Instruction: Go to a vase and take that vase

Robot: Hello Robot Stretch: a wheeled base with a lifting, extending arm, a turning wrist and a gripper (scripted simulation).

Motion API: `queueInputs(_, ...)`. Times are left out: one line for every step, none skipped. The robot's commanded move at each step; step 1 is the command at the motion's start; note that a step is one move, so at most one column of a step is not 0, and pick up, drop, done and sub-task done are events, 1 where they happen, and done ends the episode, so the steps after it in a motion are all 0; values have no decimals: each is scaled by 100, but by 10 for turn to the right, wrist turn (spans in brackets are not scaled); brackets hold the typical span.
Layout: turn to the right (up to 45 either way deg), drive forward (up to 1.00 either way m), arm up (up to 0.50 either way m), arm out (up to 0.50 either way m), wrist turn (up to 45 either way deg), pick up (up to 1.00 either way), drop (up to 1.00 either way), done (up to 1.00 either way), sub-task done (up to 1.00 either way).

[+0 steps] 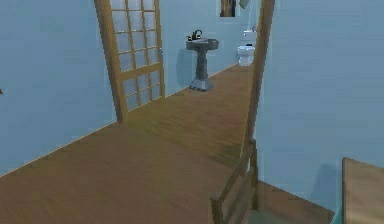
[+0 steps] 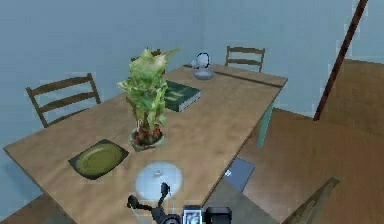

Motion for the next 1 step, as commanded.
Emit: queueInputs(0, 0, 0, 0, 0, 0, 0, 100, 0)
